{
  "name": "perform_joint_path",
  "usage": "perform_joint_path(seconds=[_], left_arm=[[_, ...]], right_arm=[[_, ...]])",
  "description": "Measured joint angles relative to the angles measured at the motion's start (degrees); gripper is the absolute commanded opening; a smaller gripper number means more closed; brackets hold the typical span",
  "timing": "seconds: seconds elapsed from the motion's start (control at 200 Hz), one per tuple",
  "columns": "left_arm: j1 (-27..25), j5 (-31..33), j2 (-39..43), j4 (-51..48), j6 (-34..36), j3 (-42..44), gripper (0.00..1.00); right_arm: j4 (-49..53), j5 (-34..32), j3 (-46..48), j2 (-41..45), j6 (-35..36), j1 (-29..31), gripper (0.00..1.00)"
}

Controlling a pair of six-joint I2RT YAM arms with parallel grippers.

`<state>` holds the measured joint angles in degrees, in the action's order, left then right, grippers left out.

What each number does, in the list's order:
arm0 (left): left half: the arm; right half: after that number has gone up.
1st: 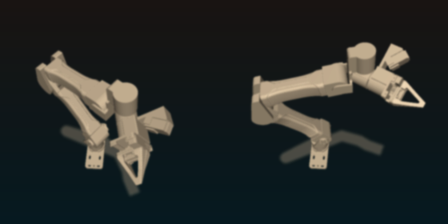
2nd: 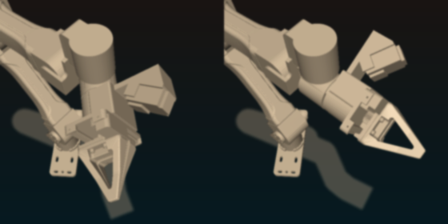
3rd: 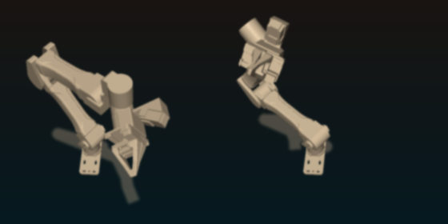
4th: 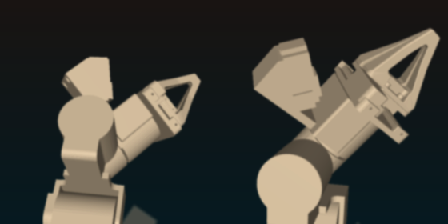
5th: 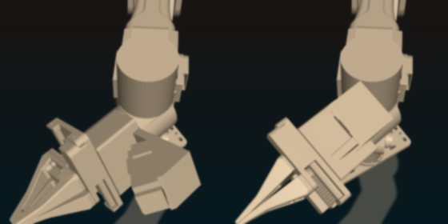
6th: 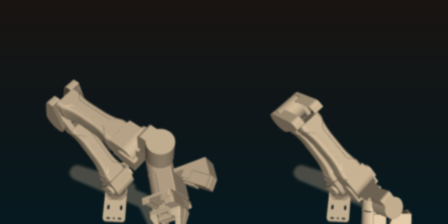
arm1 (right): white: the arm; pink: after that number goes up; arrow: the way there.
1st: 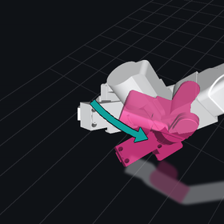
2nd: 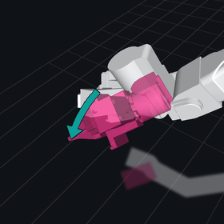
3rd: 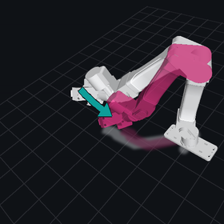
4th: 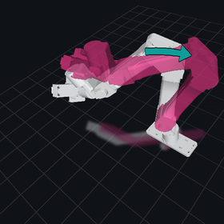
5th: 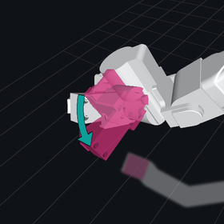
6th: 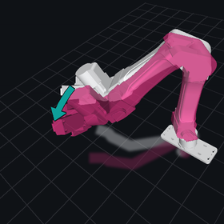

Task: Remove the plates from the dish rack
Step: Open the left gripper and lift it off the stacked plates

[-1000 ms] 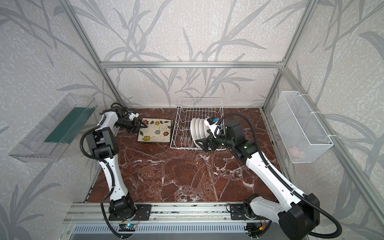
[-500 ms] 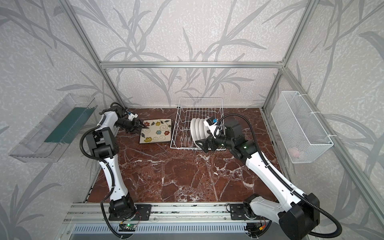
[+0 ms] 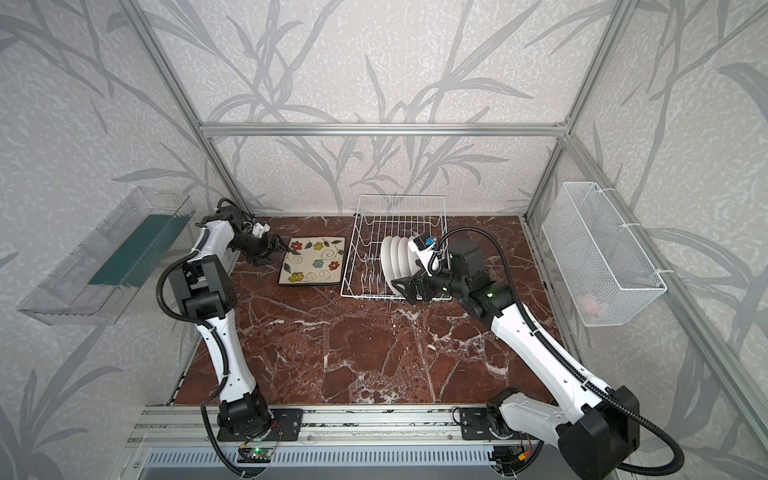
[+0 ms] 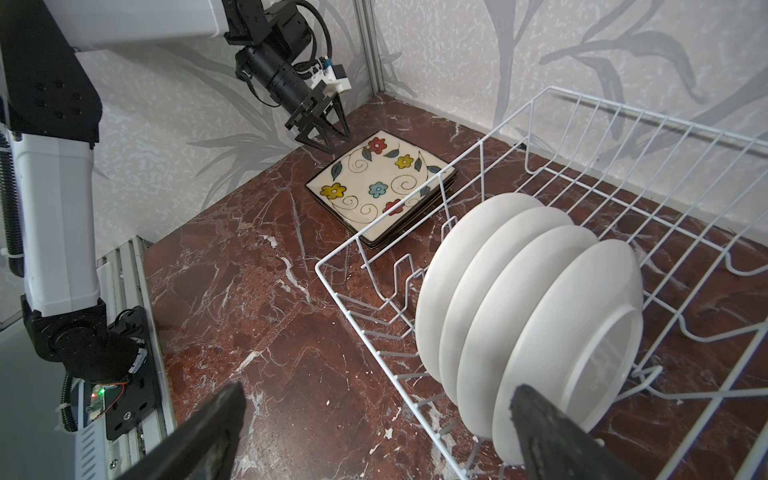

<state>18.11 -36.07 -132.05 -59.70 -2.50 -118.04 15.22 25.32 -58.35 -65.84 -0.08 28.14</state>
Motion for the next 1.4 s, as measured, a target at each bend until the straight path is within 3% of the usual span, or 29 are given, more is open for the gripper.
perform_joint_path(seconds=[0.145, 0.205, 0.265, 0.865, 1.24, 1.399], left_arm=[[-0.39, 0.20, 2.95, 1.05, -0.46, 0.17, 0.82], [-0.76, 0.22, 3.93, 1.60, -0.35, 0.70, 0.98], [-1.33, 0.70, 4.70, 1.86, -0.37, 1.22, 0.99], [-9.60, 7.17, 15.50, 3.63, -1.44, 1.29, 0.99], [-17.70, 4.46, 23.50, 2.49, -2.99, 1.40, 0.90], [-21.77, 1.75, 29.16, 5.90, -6.27, 6.45, 0.83]], right_arm=[[-0.46, -1.62, 0.04, 0.74, 0.04, 0.02, 0.99], [-0.68, -2.40, 0.09, 1.18, 0.13, 0.04, 0.99], [-1.05, -3.13, 0.13, 1.42, 0.17, 0.04, 0.99], [-5.11, -7.98, 3.26, 4.04, -0.28, 0.04, 0.99], [-2.49, -12.07, 3.45, 5.44, -2.71, 0.04, 0.99], [-1.57, -14.91, 3.56, 6.93, -4.26, 0.04, 0.99]])
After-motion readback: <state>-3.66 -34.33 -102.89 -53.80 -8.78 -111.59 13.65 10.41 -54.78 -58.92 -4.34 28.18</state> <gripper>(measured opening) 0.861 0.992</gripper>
